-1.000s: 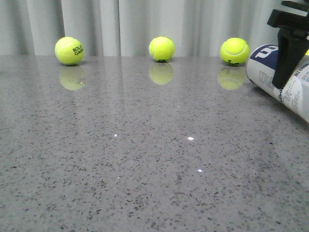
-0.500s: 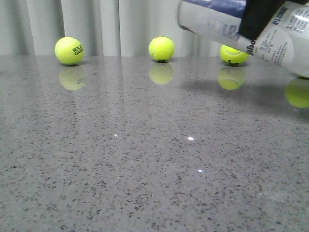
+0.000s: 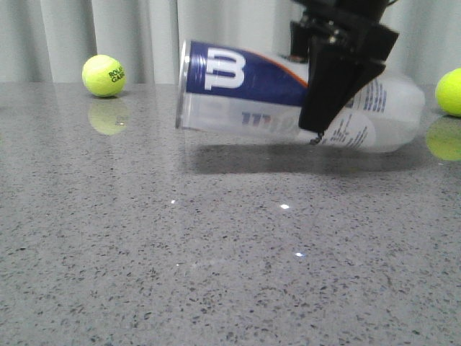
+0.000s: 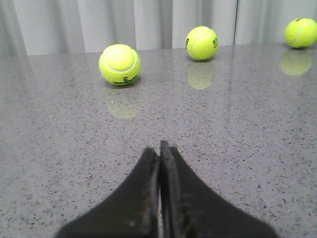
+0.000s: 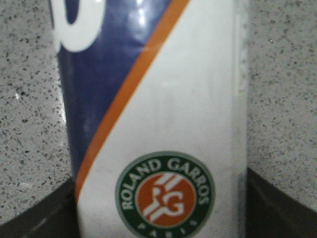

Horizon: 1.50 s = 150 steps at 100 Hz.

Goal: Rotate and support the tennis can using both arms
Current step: 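Rotate the can with the right gripper to lie across the table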

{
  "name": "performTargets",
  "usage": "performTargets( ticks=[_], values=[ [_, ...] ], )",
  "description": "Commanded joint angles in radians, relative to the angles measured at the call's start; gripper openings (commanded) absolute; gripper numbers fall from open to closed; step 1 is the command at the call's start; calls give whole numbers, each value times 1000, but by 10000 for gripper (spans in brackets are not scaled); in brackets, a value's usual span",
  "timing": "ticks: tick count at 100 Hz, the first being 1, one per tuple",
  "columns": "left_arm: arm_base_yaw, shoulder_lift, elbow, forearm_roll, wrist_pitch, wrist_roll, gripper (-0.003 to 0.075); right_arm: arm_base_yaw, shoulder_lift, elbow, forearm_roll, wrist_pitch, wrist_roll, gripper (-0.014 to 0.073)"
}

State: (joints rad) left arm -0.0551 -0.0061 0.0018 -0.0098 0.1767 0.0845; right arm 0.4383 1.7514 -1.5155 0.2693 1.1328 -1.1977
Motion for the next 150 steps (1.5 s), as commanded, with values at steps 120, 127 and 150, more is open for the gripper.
performTargets(
  ticks=[120,127,150],
  values=[
    [6,-33,43,-9,-85,-8,-18,0,-64,-47,11,-31,6,645],
    [6,-33,43,-9,-85,-8,-18,0,-92,-65,10,-16,6,644],
    [6,-33,43,-9,-85,-8,-18,0,-193,-69,8,-14,174,314]
  ],
)
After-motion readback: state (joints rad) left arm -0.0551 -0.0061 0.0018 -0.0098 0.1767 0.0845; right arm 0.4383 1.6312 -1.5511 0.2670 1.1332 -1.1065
